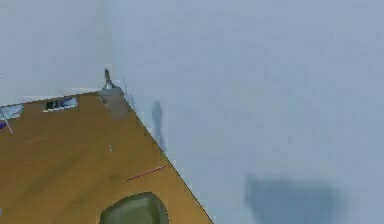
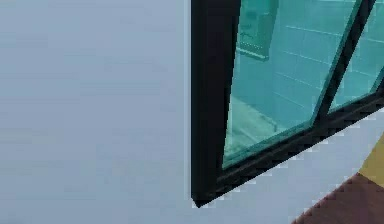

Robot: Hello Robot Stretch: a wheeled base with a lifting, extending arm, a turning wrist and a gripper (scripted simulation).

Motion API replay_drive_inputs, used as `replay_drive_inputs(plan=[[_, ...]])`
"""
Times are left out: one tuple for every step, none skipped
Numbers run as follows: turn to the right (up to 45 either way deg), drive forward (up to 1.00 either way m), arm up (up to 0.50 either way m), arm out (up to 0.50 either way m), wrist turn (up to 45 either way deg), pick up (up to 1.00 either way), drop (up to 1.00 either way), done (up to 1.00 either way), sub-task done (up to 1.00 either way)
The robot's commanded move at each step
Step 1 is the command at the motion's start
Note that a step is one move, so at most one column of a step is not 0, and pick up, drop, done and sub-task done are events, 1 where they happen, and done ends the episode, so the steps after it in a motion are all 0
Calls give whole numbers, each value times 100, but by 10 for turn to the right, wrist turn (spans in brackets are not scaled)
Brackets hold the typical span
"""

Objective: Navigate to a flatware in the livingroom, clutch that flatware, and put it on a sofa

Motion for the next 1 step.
replay_drive_inputs(plan=[[-450, 0, 0, 0, 0, 0, 0, 0, 0]])
